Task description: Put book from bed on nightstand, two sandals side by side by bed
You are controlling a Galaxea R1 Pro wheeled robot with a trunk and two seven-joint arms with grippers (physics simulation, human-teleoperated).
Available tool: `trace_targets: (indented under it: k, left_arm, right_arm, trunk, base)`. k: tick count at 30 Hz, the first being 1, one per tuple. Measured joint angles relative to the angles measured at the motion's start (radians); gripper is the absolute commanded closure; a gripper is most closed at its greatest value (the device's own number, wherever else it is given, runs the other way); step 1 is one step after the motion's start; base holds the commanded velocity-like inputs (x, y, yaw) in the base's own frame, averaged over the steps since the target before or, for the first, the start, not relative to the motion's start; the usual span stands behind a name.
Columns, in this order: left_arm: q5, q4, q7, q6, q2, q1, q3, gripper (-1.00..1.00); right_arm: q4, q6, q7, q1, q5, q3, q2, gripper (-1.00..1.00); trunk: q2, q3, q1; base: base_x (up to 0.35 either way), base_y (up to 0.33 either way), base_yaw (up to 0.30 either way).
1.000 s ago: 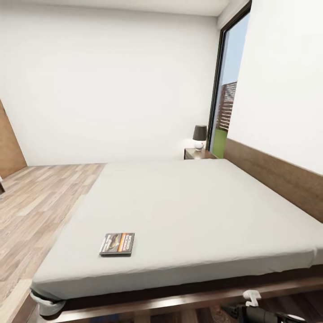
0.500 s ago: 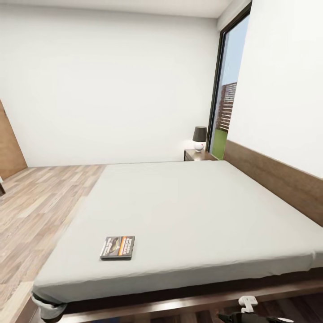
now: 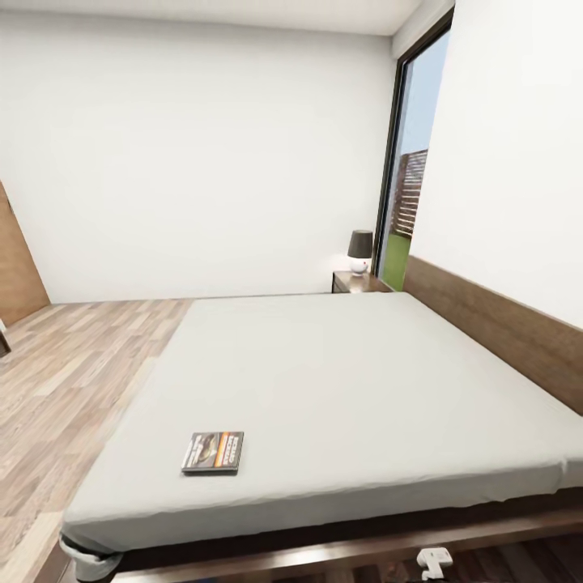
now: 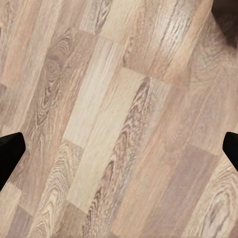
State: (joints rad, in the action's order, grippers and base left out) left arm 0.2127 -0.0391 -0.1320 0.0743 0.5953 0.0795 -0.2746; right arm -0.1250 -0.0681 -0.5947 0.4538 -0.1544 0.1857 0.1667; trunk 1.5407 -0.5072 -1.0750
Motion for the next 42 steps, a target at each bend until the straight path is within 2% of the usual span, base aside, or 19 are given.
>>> trace_targets:
  k: [7,12,17,25,42]
  left_arm:
    - [0.000,-0.002,0.001,-0.001,0.008,0.003,0.000,-1.00]
    - [0.000,-0.002,0.001,0.005,0.009,0.004,-0.001,-1.00]
    - [0.000,-0.001,0.002,0.010,0.005,0.003,-0.003,-1.00]
    - [0.000,-0.001,0.004,0.036,0.002,0.002,-0.003,-1.00]
    - [-0.001,-0.001,0.005,0.089,0.000,0.001,-0.003,-1.00]
  right_arm:
    - [0.019,0.000,0.065,0.000,-0.026,0.000,-0.026,-1.00]
    - [0.039,0.000,0.118,0.000,-0.032,0.001,-0.049,-1.00]
    - [0.063,-0.001,0.160,-0.001,-0.034,0.002,-0.059,-1.00]
    - [0.079,-0.001,0.187,-0.005,-0.036,0.002,-0.063,-1.00]
    - [0.085,0.000,0.192,-0.036,-0.040,0.001,-0.059,-1.00]
  trunk:
    - [-0.049,0.022,0.027]
    - [-0.084,0.038,0.046]
    - [-0.119,0.053,0.065]
    - [-0.175,0.078,0.096]
    - [-0.294,0.132,0.161]
  base:
    - [0.000,0.000,0.000]
    - [0.000,0.000,0.000]
    - [0.000,0.000,0.000]
    - [0.000,0.000,0.000]
    - [0.000,0.000,0.000]
